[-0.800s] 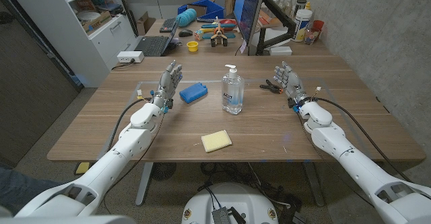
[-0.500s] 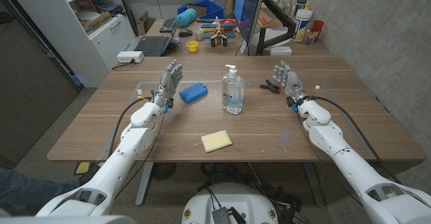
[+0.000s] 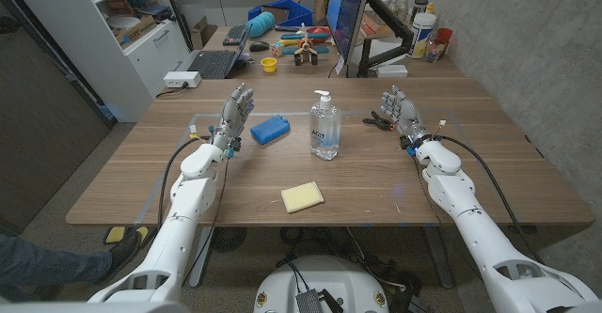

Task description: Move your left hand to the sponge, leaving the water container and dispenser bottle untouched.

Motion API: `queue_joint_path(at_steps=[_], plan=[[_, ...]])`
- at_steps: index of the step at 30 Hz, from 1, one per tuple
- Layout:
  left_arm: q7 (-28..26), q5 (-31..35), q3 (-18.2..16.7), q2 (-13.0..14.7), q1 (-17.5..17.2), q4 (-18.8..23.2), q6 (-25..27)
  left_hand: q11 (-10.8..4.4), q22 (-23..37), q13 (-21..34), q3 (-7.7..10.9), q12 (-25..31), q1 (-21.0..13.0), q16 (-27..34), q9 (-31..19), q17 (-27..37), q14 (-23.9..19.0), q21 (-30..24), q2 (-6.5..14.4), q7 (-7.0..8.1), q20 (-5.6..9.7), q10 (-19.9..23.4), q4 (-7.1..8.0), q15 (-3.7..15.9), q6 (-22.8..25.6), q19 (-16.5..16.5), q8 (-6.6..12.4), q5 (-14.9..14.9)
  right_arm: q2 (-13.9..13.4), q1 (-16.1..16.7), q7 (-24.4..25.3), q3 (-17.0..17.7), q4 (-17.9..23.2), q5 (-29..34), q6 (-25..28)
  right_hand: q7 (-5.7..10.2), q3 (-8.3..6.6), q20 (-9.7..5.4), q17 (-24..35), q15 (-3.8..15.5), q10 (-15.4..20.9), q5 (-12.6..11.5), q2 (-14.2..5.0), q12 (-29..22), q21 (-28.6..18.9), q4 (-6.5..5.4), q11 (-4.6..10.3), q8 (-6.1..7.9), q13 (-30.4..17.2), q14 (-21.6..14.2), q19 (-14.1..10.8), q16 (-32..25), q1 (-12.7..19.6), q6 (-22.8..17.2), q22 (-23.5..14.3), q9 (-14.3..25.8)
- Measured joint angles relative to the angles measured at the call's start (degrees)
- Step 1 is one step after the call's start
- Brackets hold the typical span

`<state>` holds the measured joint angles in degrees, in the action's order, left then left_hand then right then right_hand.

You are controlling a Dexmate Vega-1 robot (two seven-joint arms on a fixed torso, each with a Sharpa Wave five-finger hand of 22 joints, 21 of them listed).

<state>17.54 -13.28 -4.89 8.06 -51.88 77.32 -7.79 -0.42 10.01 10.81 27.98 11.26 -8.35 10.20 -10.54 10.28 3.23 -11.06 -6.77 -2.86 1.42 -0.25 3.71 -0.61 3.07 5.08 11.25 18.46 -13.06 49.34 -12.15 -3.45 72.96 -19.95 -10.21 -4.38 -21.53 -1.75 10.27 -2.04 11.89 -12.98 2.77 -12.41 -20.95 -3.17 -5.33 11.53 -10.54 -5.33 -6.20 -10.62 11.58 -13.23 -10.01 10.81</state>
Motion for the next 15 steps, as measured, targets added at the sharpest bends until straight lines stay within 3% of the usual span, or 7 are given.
queue_joint_path(at_steps=[15], plan=[[4.7,4.8,-5.7,-4.8,-0.9,2.0,0.6,-0.21,0.3,0.0,0.00,0.0,-0.7,0.2,-0.3,0.0,0.0,0.0,0.4,0.00,-0.29,0.2,0.00,0.00,0.0,0.3,0.00,0.0,4.1,-0.3,-2.7,3.7,-1.0,4.0,0.1,-0.02,0.00,0.22,0.0,0.00,0.5,0.0,0.00,0.0,0.0,0.00,0.11,0.00,0.0,-0.6,-0.2,0.0,0.0,-0.6,0.0,0.0]])
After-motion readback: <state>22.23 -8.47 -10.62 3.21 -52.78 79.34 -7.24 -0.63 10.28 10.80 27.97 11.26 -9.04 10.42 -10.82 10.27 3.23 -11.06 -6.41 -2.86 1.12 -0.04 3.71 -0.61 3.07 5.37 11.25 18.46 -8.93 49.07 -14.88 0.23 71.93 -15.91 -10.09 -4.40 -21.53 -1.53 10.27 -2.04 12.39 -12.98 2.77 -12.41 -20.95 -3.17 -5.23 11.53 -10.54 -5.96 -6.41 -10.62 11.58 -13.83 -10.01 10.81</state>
